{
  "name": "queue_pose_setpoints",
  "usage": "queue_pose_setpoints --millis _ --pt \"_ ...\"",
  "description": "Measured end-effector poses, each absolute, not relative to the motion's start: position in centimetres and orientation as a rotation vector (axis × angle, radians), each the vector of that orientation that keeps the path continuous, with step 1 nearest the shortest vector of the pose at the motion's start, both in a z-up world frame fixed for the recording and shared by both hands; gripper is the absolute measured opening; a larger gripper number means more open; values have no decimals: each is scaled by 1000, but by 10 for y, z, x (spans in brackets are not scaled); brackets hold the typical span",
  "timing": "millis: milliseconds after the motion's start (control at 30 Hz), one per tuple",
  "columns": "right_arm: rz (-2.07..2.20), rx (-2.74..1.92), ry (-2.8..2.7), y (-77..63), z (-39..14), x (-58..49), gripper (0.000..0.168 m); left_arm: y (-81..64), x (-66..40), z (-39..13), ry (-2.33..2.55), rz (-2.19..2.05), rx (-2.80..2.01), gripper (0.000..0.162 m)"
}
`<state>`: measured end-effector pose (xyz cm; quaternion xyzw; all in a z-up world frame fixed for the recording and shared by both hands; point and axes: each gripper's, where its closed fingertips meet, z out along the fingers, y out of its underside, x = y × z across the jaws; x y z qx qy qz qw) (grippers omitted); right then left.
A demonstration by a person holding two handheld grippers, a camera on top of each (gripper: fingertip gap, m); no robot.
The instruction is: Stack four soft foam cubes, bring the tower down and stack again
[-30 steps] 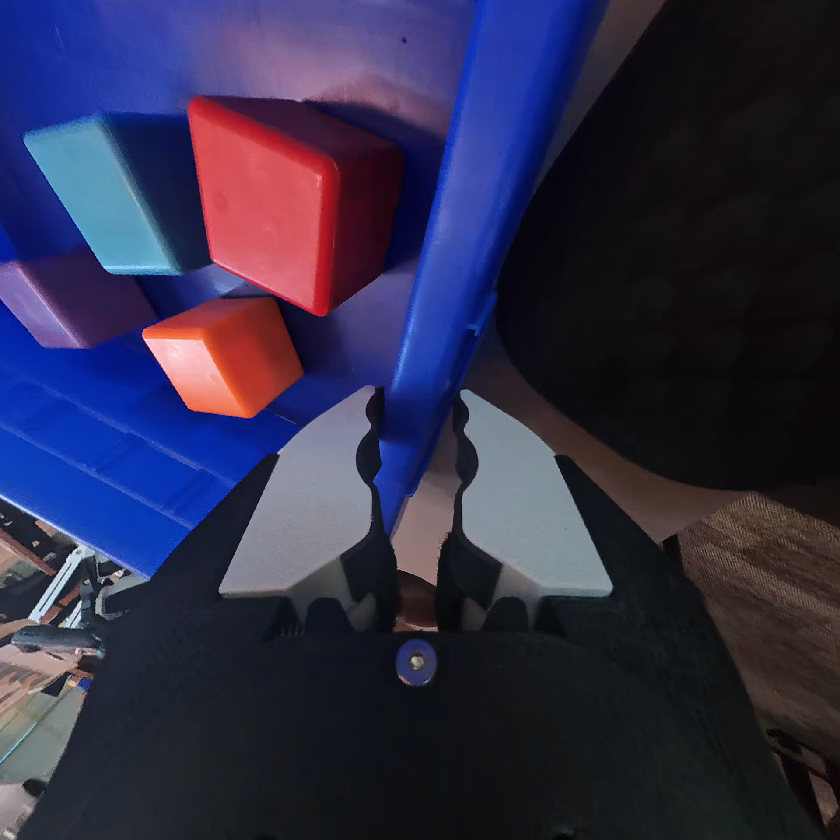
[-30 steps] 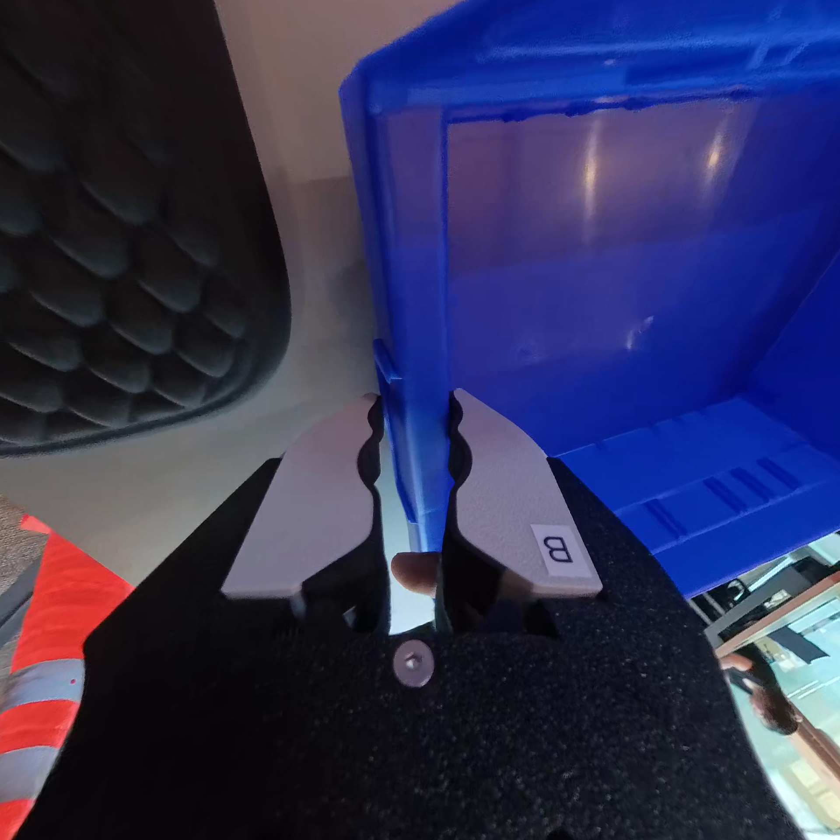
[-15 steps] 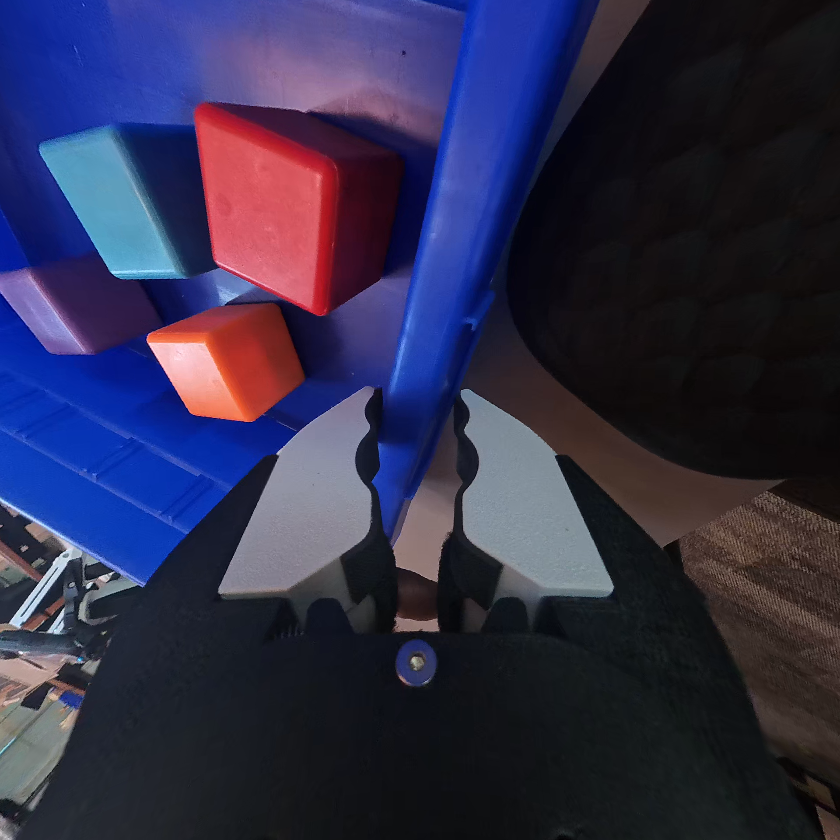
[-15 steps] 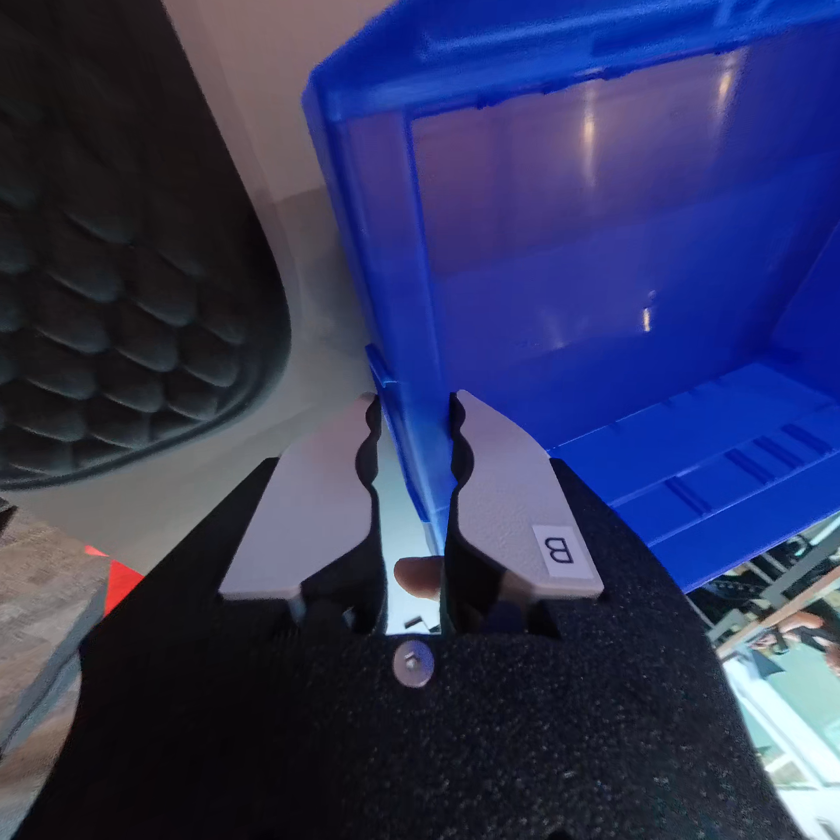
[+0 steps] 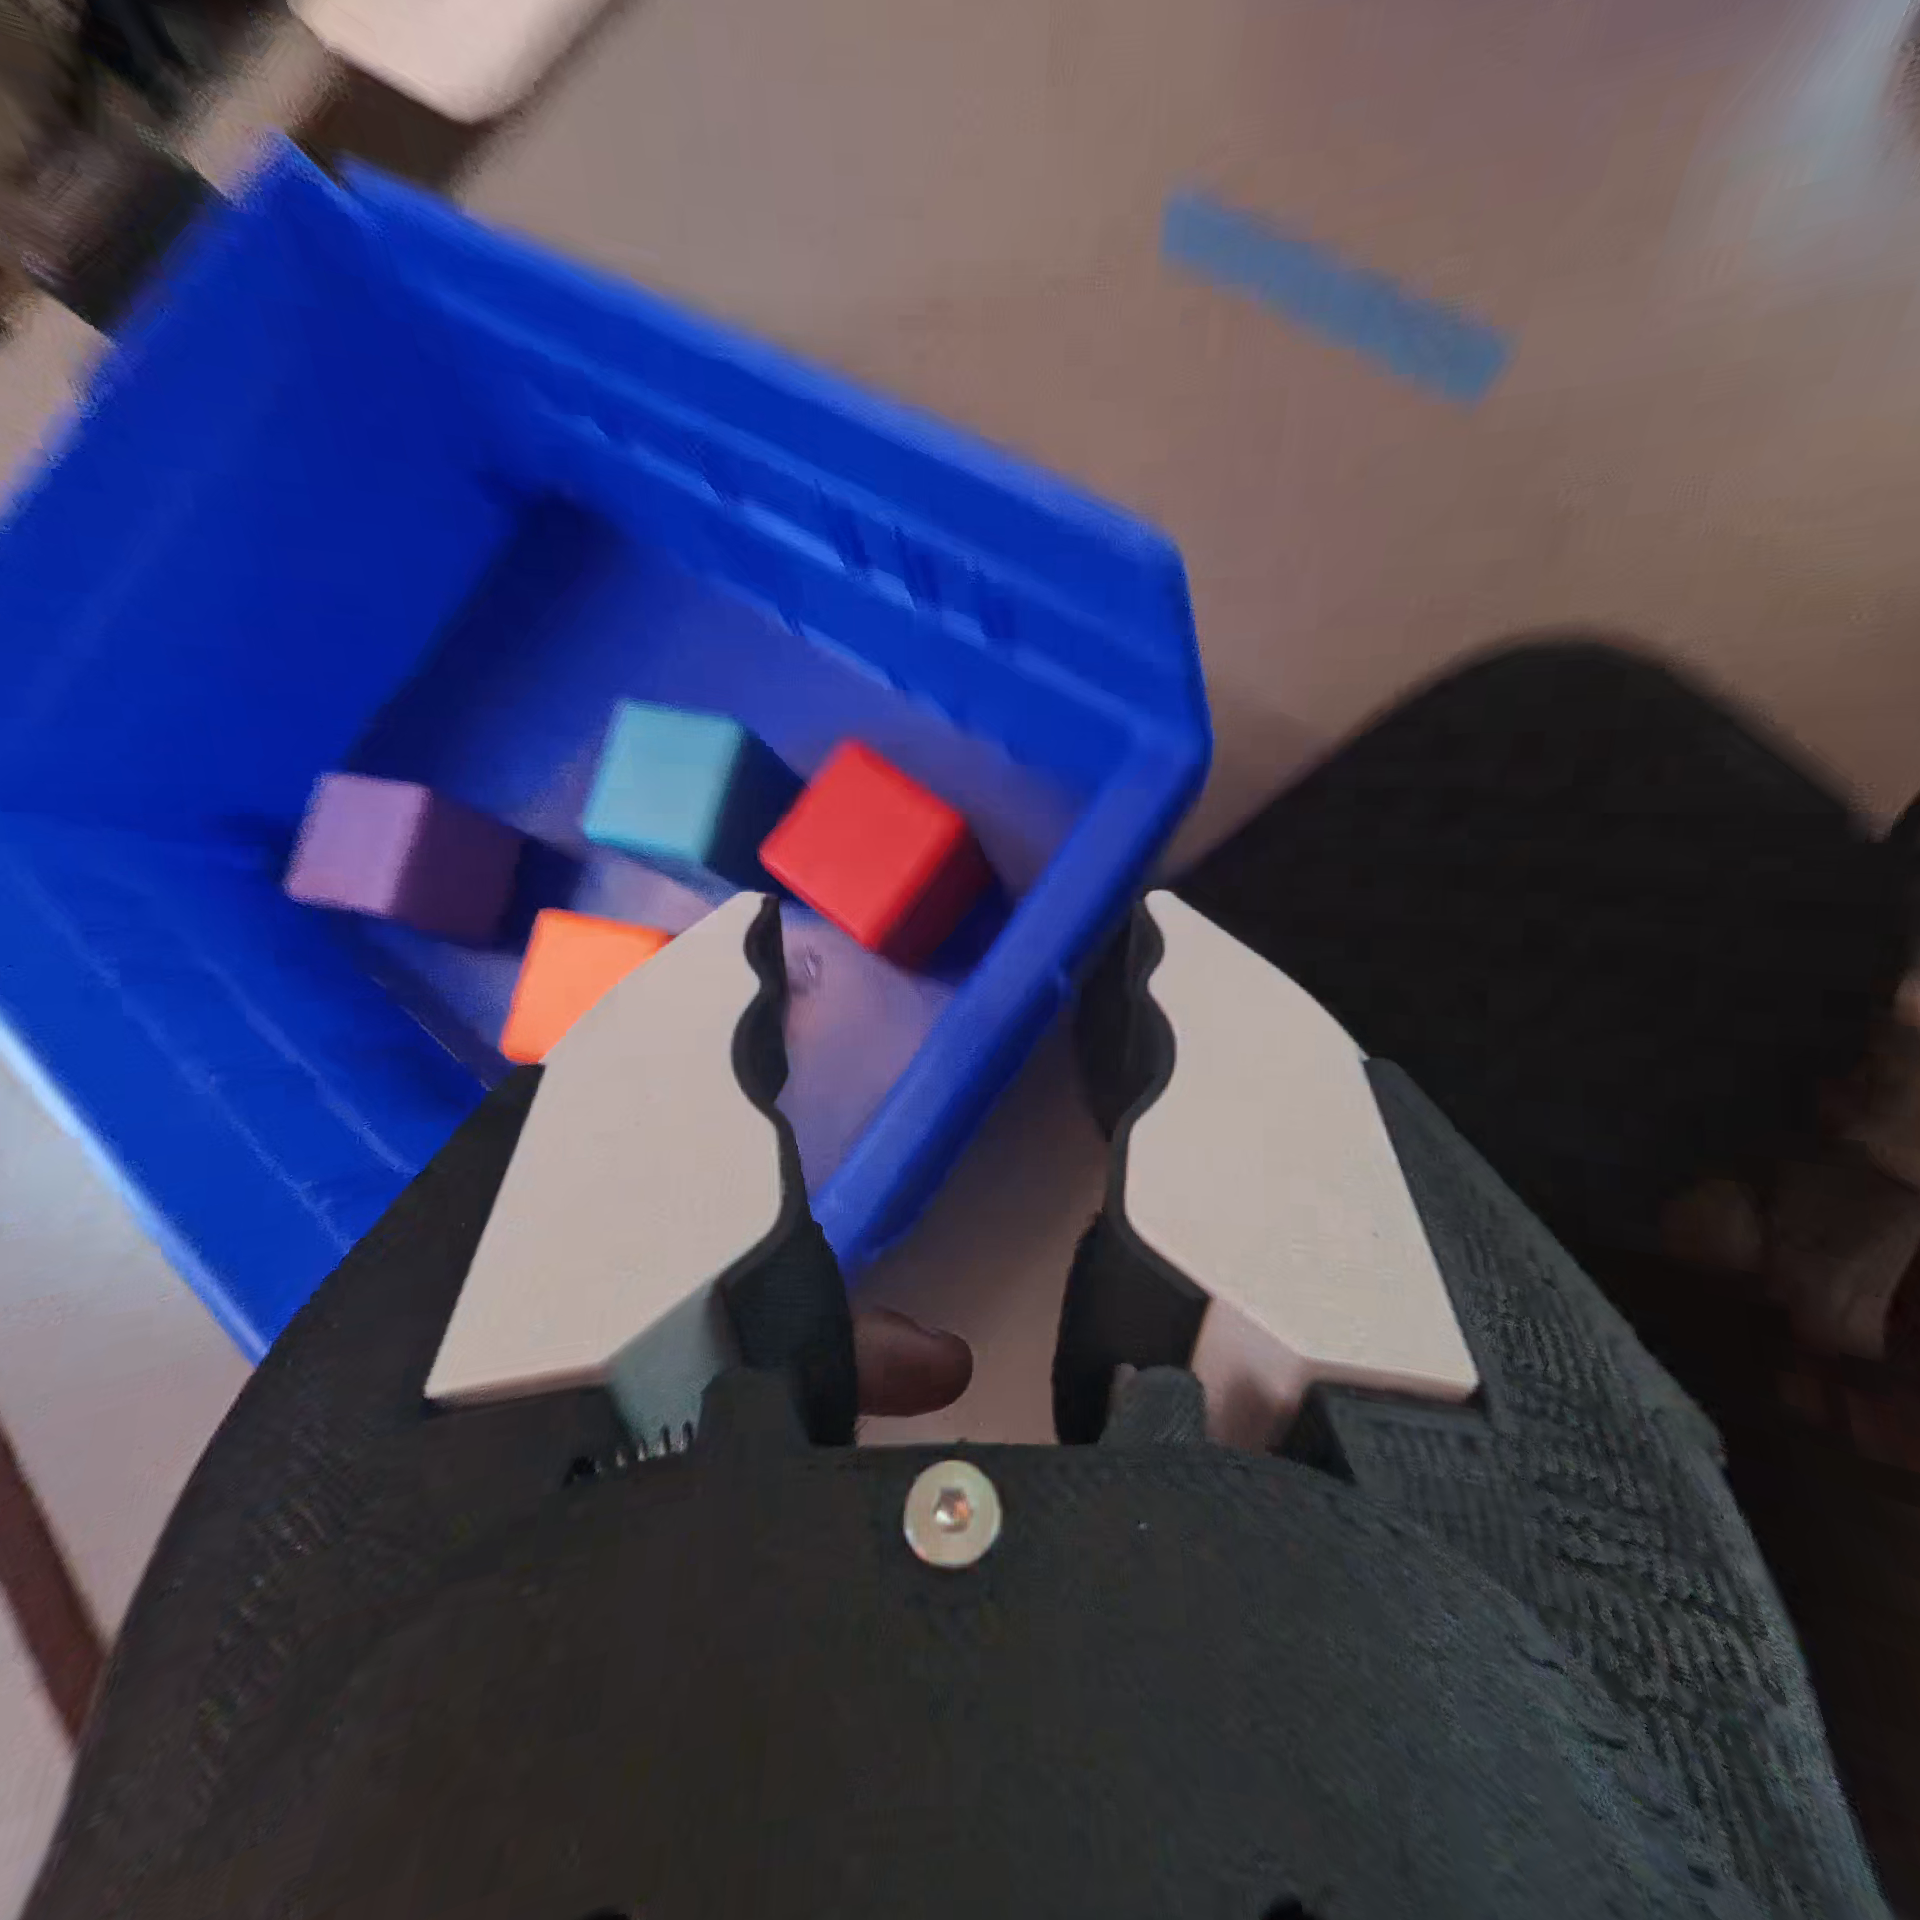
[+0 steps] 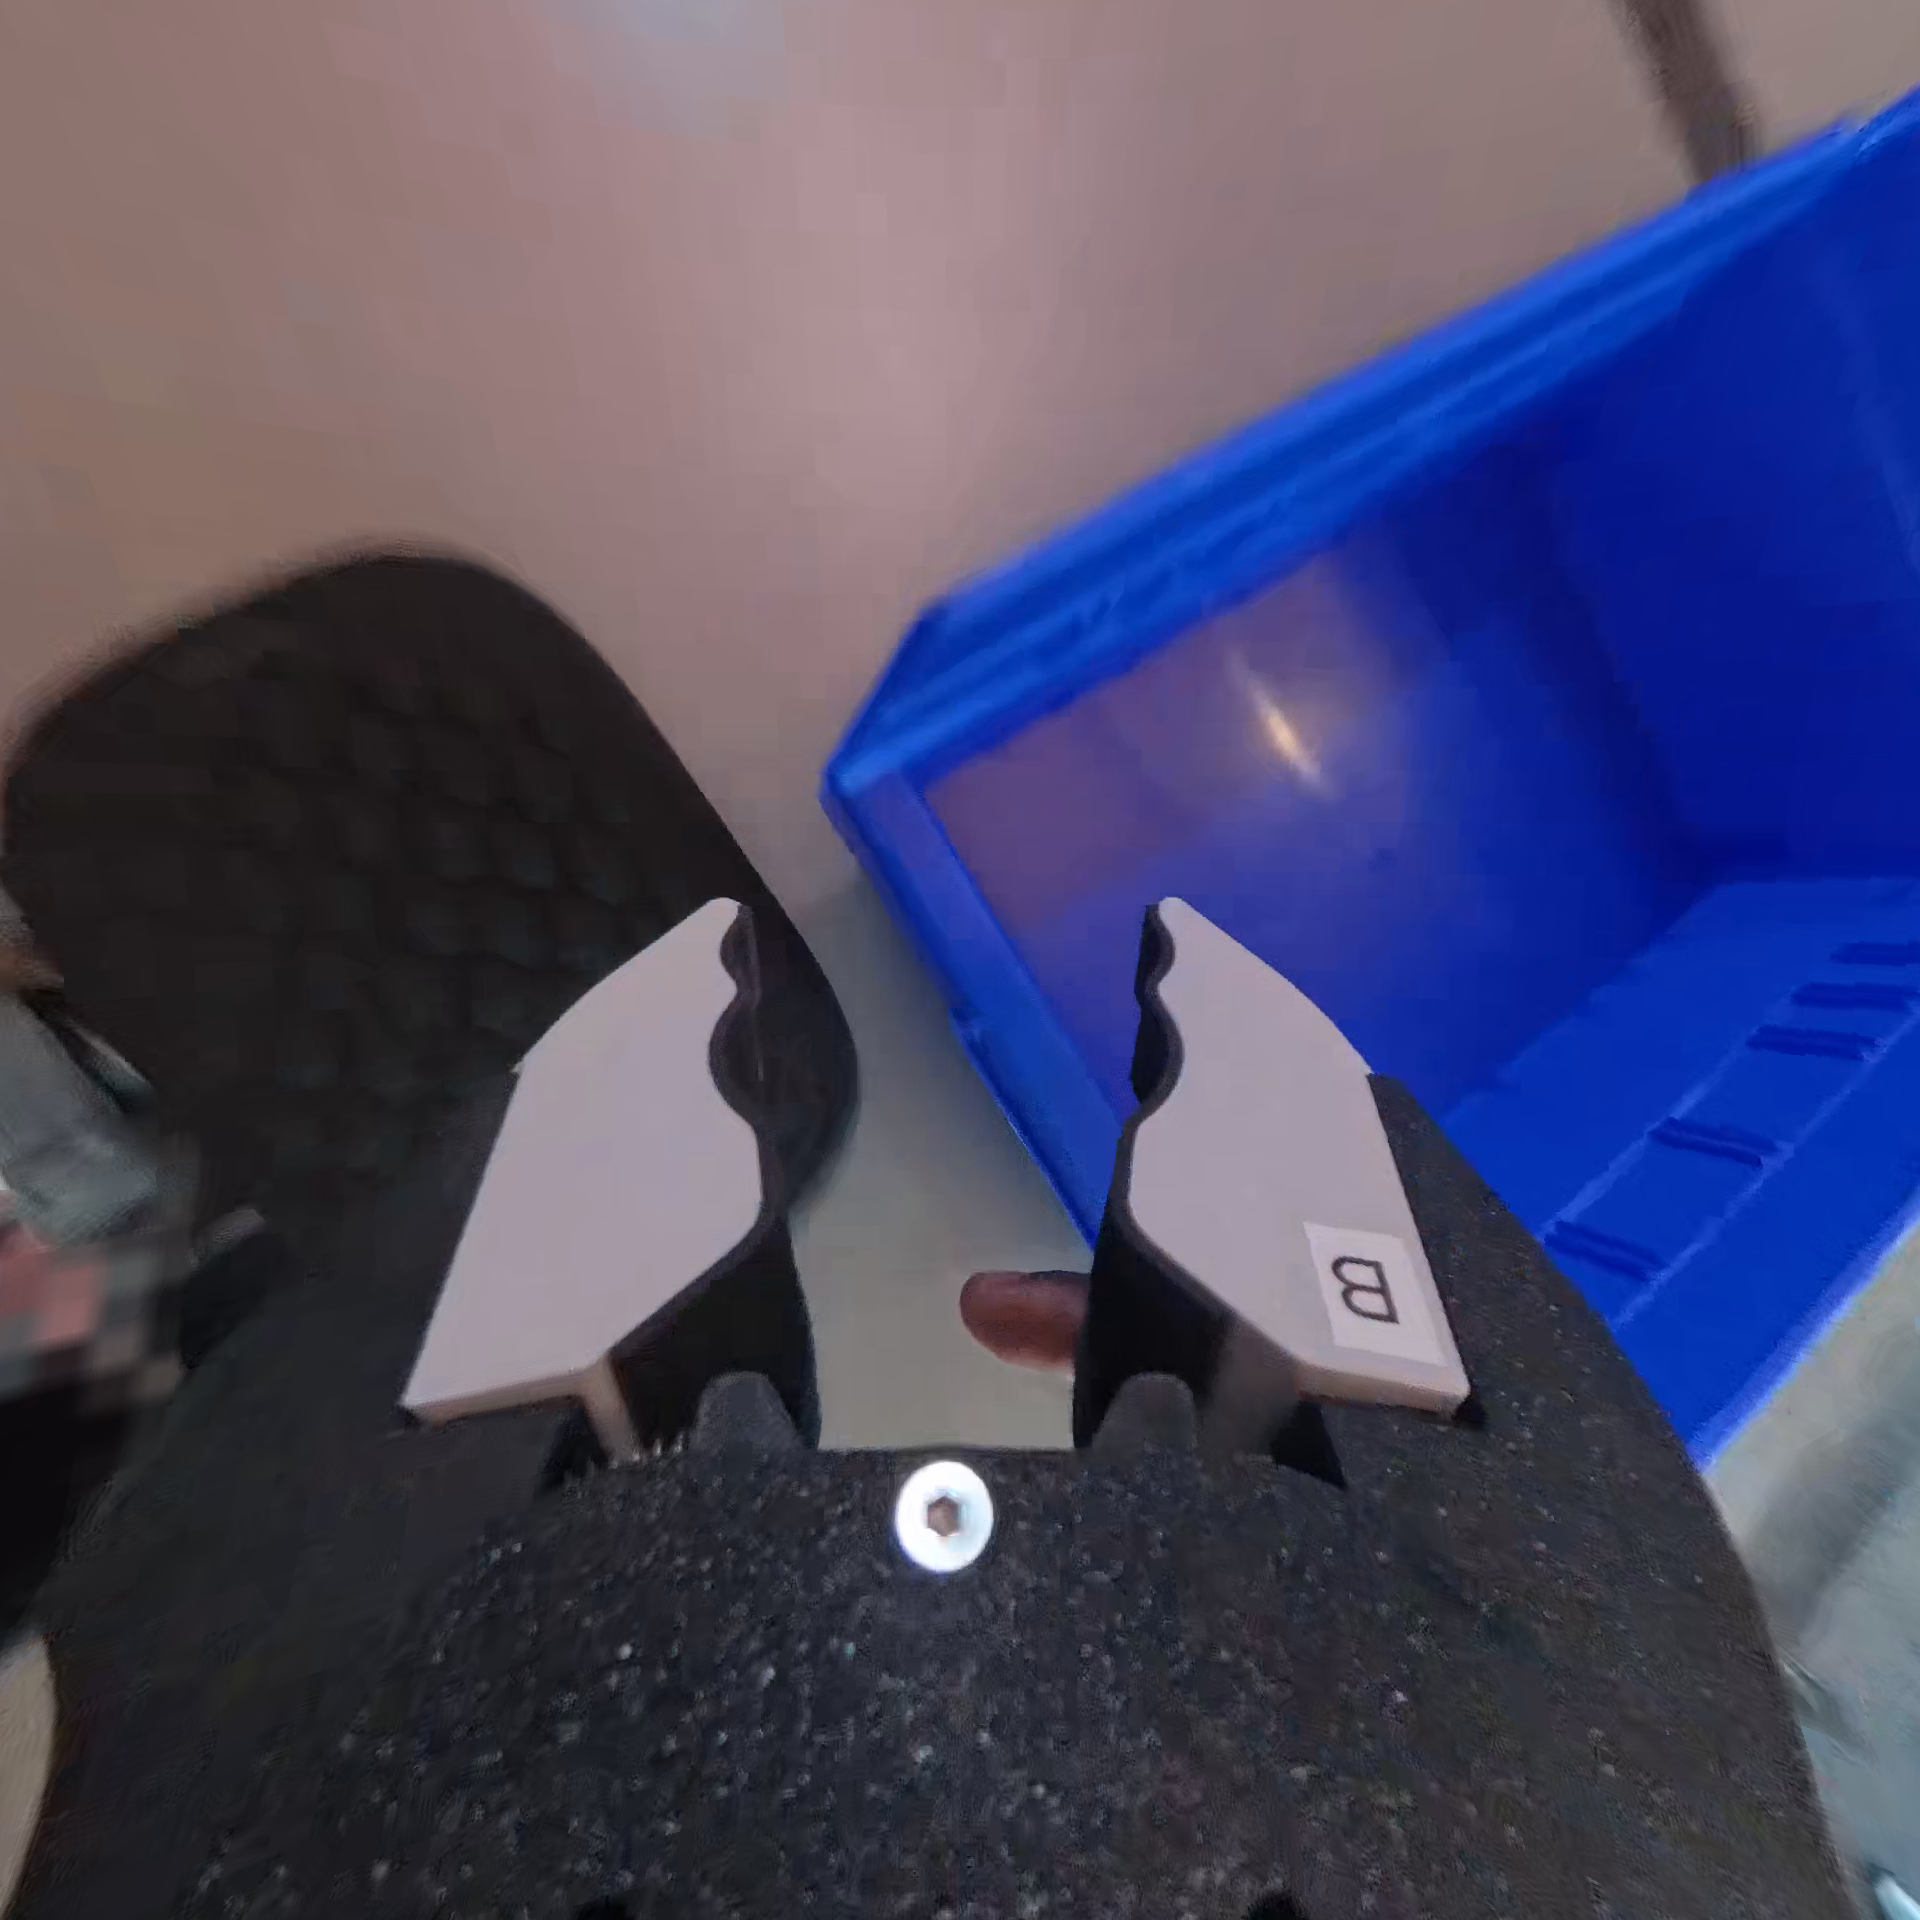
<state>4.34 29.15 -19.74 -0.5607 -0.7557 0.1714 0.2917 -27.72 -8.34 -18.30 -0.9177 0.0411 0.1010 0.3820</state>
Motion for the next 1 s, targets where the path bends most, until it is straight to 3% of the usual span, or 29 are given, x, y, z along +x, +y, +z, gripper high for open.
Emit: queue_pose_setpoints --millis 33,200,600,700,867,1000 --pt "549 -1477 -1960 283 -189 38 73 -79 -280 -170 60 252 -2275 63" --pt "795 -1365 -1862 250 -176 13 74 -70 -323 -163 40 339 -2426 59" --pt "809 -1337 -1851 246 -178 10 74 -31 -376 -240 220 149 -2855 57" --pt "828 -1320 -1837 244 -173 11 73 -34 -374 -254 260 106 -2890 49" --pt "860 -1268 -1833 234 -166 2 73 -15 -381 -216 64 164 -2585 48" --pt "1019 -1046 -1769 200 -136 -28 70 10 -357 -120 -195 -12 -1914 48"
